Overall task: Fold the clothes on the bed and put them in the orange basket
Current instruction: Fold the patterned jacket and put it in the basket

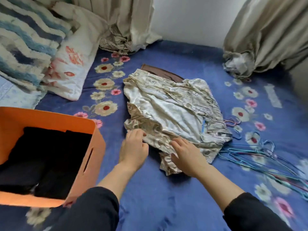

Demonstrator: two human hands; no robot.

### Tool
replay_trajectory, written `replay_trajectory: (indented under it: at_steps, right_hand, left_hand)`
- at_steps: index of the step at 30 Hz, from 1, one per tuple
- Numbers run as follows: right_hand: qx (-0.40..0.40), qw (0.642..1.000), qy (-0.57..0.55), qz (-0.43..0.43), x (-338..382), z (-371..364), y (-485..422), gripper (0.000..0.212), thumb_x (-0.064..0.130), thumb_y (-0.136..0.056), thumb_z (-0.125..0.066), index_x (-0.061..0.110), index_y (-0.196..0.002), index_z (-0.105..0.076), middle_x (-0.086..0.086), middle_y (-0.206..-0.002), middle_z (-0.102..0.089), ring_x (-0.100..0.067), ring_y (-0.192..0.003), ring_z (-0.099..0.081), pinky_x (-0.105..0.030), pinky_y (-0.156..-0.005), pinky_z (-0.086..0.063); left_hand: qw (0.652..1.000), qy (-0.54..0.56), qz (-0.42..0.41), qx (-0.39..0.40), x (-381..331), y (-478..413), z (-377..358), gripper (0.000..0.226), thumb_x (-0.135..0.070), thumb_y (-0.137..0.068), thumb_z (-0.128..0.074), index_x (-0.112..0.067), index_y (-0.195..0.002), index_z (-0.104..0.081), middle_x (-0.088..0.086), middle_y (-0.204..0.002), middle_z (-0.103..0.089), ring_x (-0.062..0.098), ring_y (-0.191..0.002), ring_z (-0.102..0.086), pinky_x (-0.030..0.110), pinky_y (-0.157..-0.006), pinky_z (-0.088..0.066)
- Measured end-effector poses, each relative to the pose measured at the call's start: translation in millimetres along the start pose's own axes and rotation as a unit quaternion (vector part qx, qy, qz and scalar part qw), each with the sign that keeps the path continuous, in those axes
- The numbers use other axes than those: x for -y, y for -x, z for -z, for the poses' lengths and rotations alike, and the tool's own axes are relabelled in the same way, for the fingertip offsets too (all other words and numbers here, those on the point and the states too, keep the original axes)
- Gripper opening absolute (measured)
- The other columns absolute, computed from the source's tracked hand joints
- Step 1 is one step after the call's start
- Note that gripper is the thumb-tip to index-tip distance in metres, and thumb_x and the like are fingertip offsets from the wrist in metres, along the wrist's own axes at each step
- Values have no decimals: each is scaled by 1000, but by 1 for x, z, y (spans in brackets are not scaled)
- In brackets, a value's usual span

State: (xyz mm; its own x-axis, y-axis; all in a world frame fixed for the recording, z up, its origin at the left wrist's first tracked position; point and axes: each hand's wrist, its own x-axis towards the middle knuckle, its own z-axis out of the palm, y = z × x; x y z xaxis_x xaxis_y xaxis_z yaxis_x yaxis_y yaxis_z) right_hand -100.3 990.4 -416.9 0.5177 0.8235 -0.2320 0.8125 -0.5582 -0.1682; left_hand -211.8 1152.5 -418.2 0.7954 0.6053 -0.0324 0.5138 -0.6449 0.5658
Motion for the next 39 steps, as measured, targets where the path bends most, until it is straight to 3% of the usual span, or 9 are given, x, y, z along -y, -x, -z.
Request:
replay_trajectory:
  at_steps: [8,15,21,24,27,29,31,35,39]
  right_hand:
    - [114,974,-11,-194,-182,-39,111,41,34,-96,-42,16,-133,-42,-4,-133,-46,-25,-124,-41,-37,-98,-39]
    - [129,958,-56,-249,-273,-79,98,44,33,-96,-41,16,-137,-38,-3,-137,-43,-24,-129,-38,-37,-102,-37]
    - [18,971,-99,-215,-324,-107,20,51,29,-99,-39,19,-148,-30,1,-154,-29,-16,-142,-23,-33,-111,-25]
    - [-2,974,-113,-198,-335,-114,-7,46,36,-102,-32,24,-146,-35,3,-153,-31,-16,-144,-20,-35,-112,-20]
    - [-5,970,-108,-218,-346,-124,-21,35,35,-102,-30,18,-107,-61,-2,-117,-56,-23,-121,-45,-39,-96,-31]
    - [-5,961,-115,-253,-348,-126,-27,35,33,-100,-35,11,-93,-61,-6,-105,-57,-27,-110,-48,-40,-89,-36]
    - [-13,957,-103,-272,-347,-126,-32,28,28,-96,-40,7,-95,-59,-10,-108,-56,-31,-109,-49,-40,-87,-39]
    - [-38,930,-102,-350,-339,-131,-39,34,22,-91,-47,4,-119,-47,-15,-125,-49,-35,-115,-46,-40,-89,-41]
    - [-23,893,-139,-428,-336,-132,-42,40,20,-91,-50,0,-125,-45,-19,-127,-55,-36,-119,-50,-40,-88,-44]
  left_hand:
    - [971,-88,-29,219,-119,43,-175,30,-21,-89,-45,-16,-117,-52,1,-129,-44,20,-125,-36,32,-99,-36]
    - [968,-127,-111,183,-155,-21,-260,54,-26,-87,-49,-13,-139,-39,9,-151,-32,26,-142,-23,34,-118,-18]
    - [973,-139,-87,160,-157,-87,-312,75,-52,-86,-52,-18,-147,-25,3,-144,-40,22,-139,-28,41,-120,-9]
    - [968,-148,-63,191,-165,-80,-325,77,-56,-78,-56,-23,-143,-28,-1,-124,-53,21,-124,-45,51,-113,-11]
    - [953,-187,-153,182,-160,-56,-348,58,-36,-67,-69,-22,-120,-50,-1,-93,-62,25,-90,-63,43,-87,-32]
    - [949,-190,-213,137,-153,-39,-360,40,-19,-62,-72,-20,-100,-60,-2,-72,-58,25,-64,-63,39,-70,-29]
    - [944,-180,-255,105,-153,-26,-368,29,-14,-68,-58,-19,-95,-65,-2,-67,-55,23,-57,-60,38,-65,-28]
    - [935,-164,-295,111,-152,-6,-377,45,-11,-71,-39,-13,-109,-64,-2,-68,-57,21,-53,-58,31,-53,-42]
    - [922,-177,-320,127,-147,5,-374,55,-10,-72,-36,-6,-120,-62,3,-75,-60,22,-55,-56,28,-46,-42]
